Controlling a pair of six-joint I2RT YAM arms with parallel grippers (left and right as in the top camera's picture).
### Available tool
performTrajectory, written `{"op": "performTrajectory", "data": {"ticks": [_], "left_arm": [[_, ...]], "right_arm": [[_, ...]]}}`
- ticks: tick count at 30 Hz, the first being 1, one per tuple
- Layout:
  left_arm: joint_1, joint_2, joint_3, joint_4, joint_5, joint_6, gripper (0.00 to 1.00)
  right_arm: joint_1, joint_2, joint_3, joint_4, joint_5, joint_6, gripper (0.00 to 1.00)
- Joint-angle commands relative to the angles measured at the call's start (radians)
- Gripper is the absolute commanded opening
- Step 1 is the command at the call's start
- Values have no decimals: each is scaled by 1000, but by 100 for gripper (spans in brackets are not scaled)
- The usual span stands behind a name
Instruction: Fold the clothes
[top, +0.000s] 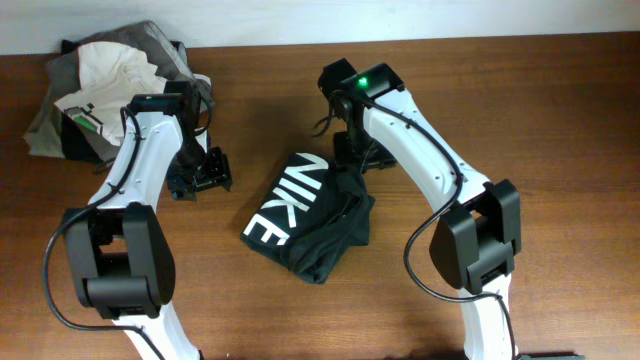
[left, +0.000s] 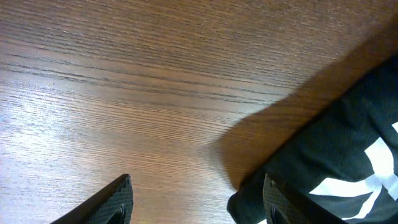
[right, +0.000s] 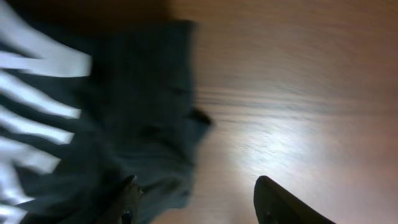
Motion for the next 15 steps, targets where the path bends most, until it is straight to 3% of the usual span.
{"op": "performTrajectory", "data": {"ticks": [1, 9, 10, 13, 15], "left_arm": [[0, -21, -6, -5, -3, -10, 67], [0, -21, -6, -7, -3, -10, 67], [0, -21, -6, -8, -3, -10, 67], [0, -21, -6, -9, -3, -9, 67], [0, -21, -6, -9, -3, -9, 67]], "right_arm": [[-2, 5, 13, 20, -101, -69, 64], [32, 76, 6, 42, -106, -37, 63], [32, 95, 6, 44, -107, -31, 54], [40, 120, 5, 50, -106, -31, 47], [39, 121, 5, 58, -106, -31, 36]]}}
